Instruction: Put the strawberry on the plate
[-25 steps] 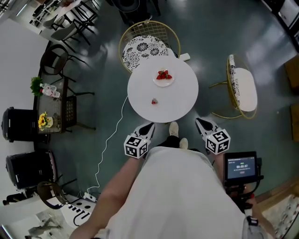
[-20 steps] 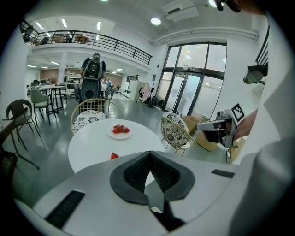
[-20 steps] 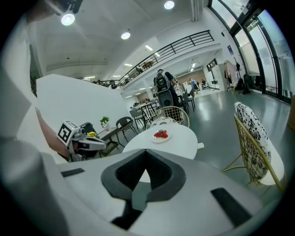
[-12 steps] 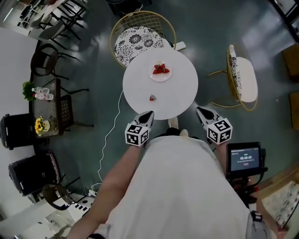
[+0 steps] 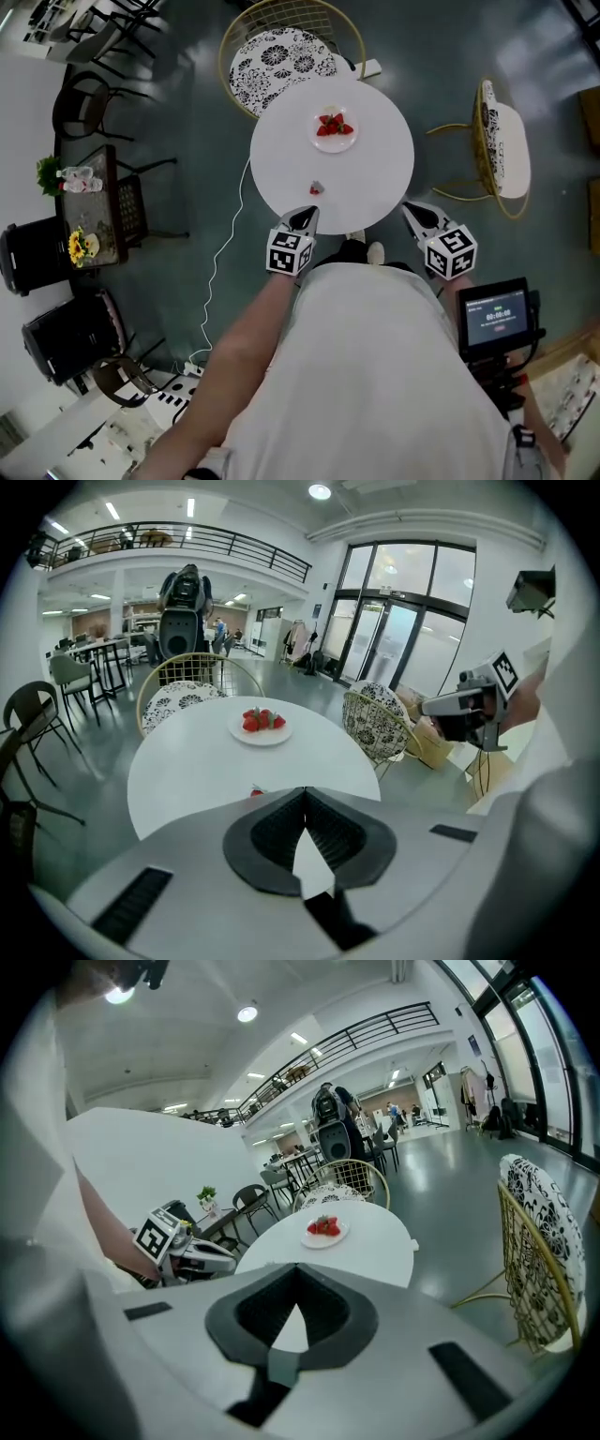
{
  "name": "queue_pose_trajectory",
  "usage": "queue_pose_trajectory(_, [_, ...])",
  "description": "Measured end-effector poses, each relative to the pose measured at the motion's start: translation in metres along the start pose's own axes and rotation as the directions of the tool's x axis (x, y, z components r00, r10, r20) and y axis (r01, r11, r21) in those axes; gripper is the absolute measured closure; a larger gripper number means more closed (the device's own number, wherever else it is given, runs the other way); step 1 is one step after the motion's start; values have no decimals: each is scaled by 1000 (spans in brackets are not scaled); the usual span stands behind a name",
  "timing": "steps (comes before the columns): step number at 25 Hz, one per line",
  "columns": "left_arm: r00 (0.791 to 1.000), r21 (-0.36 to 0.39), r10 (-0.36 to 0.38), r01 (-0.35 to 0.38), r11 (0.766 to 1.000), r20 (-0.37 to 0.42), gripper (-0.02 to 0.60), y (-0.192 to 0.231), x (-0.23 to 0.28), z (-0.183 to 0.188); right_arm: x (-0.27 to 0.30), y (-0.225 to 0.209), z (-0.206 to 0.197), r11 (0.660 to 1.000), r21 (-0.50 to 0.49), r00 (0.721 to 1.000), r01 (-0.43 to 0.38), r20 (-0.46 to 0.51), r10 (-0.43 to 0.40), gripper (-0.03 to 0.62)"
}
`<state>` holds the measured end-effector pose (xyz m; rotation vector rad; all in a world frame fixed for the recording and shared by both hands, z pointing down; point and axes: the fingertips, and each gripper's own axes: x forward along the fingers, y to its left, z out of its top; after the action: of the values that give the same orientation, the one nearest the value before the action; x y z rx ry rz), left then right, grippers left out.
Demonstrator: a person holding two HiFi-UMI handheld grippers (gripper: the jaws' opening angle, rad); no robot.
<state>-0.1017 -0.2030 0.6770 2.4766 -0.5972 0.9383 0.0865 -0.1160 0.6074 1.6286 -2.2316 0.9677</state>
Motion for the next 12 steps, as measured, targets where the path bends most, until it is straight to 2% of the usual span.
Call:
queue_pose_trajectory(4, [999, 2, 3, -3, 1000, -40, 577, 15, 23, -6, 20, -10, -2, 1000, 9, 1000, -11, -25, 11, 589])
queue_pose_trajectory(9, [994, 51, 3, 2, 999, -106, 573, 27, 38, -16, 31, -14, 0, 1000, 19, 999, -13, -41, 14, 589])
queue_pose_trajectory(10, [993, 63, 4, 4, 998, -119, 529, 29, 41, -17, 33, -15, 0, 1000, 21, 999, -12, -44, 13, 589])
queue_pose_trajectory(12, [990, 85, 13, -1, 996, -138, 518, 34, 47, -19, 34, -18, -1, 1000, 25, 999, -8, -53, 10, 589])
